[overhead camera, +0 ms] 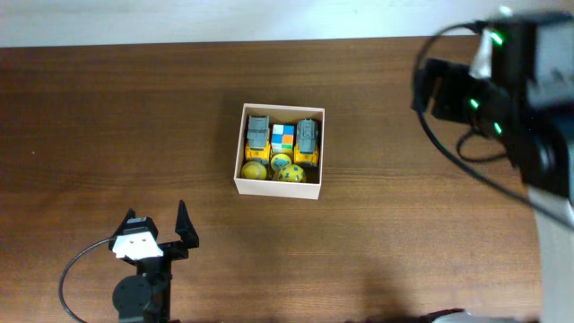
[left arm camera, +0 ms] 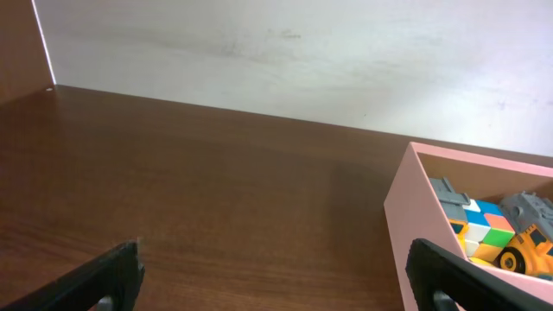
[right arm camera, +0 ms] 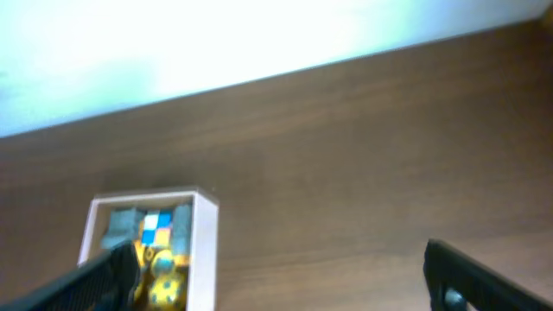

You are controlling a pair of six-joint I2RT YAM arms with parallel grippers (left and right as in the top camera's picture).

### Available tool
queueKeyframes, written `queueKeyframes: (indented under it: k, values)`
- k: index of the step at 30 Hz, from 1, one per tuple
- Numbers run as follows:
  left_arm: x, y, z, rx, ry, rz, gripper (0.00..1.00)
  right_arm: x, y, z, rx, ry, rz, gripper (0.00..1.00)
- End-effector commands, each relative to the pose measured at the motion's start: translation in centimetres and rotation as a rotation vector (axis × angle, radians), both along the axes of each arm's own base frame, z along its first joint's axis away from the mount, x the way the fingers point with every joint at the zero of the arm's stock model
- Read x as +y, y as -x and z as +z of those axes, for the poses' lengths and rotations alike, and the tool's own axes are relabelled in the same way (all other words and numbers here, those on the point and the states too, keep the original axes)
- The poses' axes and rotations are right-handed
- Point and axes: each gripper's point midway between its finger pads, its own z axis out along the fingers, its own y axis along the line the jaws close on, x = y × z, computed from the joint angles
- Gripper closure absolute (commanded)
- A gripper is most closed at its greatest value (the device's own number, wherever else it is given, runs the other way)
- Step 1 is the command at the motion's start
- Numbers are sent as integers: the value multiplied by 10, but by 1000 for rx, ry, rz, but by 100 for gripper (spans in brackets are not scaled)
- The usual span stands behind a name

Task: Pack container

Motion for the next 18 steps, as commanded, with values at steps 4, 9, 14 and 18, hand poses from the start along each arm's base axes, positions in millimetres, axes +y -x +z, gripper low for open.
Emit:
queueKeyframes:
  k: [4,9,14,18]
  values:
    - [-1,0,-1,-4,-16,-9,1,-39,36,-35,-118,90,-49,1]
    - [-1,0,-1,-4,-16,-9,1,-48,57,-63,-255,109,-44,1]
    - [-1,0,-1,-4,-16,-9,1,-41,71,-93,-395,153,45,1]
    - [-1,0,-1,-4,-16,-9,1,-33,81,-117,-497,139,79,1]
